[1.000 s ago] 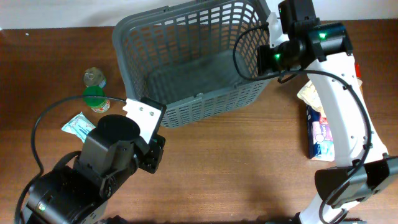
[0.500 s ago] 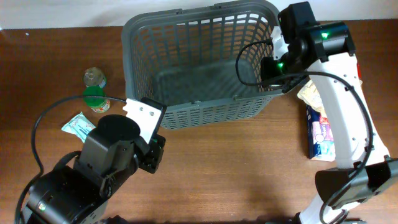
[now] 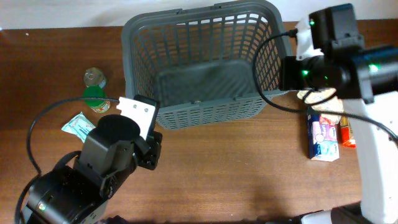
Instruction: Pack container
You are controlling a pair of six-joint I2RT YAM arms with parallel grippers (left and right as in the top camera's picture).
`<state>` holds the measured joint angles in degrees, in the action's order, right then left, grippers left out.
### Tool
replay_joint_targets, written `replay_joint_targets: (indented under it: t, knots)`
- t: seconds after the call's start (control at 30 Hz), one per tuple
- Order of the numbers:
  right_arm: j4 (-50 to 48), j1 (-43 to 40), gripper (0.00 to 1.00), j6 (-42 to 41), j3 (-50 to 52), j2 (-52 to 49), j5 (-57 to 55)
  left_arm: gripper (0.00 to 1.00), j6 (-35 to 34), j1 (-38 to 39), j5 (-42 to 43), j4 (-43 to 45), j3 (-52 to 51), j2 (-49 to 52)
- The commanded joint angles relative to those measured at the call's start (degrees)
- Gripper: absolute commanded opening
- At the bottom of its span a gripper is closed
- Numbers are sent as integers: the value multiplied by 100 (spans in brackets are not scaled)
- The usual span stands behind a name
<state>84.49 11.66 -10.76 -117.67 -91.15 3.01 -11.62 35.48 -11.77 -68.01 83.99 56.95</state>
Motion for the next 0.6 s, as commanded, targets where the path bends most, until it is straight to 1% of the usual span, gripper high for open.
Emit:
replay_joint_targets:
  t: [0.0,0.1,0.17,0.27,0.33,0.37,0.4,0.5,0.57]
  knots:
    - [-111,-55,4,-68,-87,57,-527,2,-581,-46,-616,-52,-15,2]
    - [-264,-227,4,-68,-85,-59,-505,2,-1056,-46,-1292,-63,-15,2]
    - [-315,-328,4,-70,-85,-125,-507,2,-1213,-52,-1659,-61,-15,2]
    - [-444,-540,4,-66,-85,-186,-518,2,-1558,-269,-1980,-63,-15,2]
    - [-531,-752,4,-42,-85,-199,-549,2,-1775,-579,-1980,-44,-15,2]
    - [-566,-975,4,-44,-85,-199,-533,2,-1952,-925,-1956,-42,-15,2]
    - [-575,-1110,4,-44,-85,-201,-487,2,-2011,-1088,-1919,-37,-15,2]
    - [-614,-1488,4,127,-85,-214,52,2,-2000,-1733,-1495,26,-17,17]
    - [-640,-1690,4,339,-85,-225,619,2,-1810,-2135,-1088,87,-17,76]
